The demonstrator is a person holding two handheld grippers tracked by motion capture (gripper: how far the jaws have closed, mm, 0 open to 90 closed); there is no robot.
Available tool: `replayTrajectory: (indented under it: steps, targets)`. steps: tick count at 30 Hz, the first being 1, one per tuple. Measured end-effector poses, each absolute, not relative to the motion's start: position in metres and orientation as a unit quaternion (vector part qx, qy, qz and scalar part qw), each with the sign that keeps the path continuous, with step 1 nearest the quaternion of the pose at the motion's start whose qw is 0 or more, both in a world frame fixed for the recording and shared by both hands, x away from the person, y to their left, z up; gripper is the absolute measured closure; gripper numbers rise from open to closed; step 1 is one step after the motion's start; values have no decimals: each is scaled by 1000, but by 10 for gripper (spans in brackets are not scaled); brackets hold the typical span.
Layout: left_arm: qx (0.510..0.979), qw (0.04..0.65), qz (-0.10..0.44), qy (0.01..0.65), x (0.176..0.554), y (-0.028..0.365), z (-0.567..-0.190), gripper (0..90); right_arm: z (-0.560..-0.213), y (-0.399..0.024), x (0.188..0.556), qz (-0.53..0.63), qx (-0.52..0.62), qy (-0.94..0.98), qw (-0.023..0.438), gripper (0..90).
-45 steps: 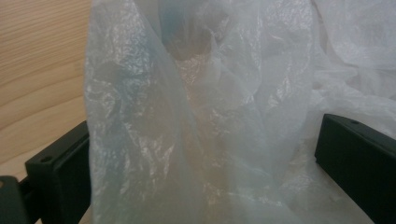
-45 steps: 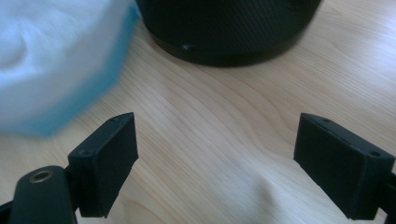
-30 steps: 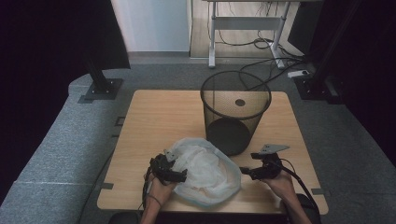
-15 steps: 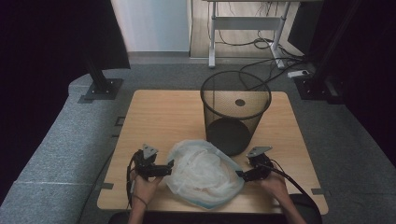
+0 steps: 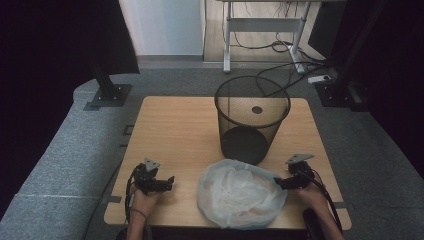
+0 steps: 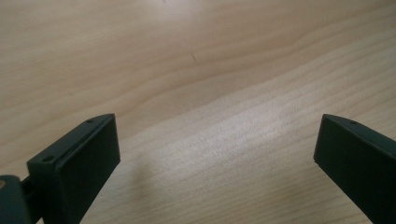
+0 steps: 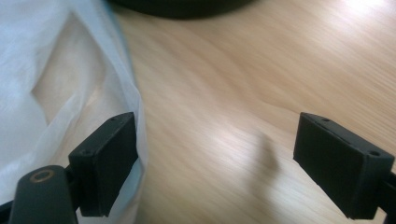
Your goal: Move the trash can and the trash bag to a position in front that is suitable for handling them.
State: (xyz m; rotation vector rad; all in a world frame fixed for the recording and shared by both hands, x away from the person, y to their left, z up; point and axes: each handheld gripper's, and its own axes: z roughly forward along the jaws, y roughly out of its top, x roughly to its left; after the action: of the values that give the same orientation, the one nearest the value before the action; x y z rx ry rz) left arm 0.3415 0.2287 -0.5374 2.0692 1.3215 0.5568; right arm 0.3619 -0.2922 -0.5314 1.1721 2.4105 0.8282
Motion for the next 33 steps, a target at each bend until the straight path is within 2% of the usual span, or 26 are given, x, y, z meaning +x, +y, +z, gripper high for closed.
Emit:
replayTrajectory:
  steps: [4,20,24,27,30,33]
  targets:
    - [793,294,197,496,344,226,-545,3,-533,-316,367,301,447,824,173,138]
    - [786,308,207,495,344,226,-548,0,-526,-397,373,271,539,768,217,140]
    - [785,309,207,495,344,225,-548,0,-503,-388,358,303,522,763,229,138]
    - [787,309,206,493,344,224,-548,0,-487,-367,344,330,491,776,219,138]
    - [787,309,206,492,344,224,-548,0,-483,-342,335,356,463,790,187,139]
    - [788,309,206,492,343,223,-549,0,-495,-316,334,351,440,812,152,142]
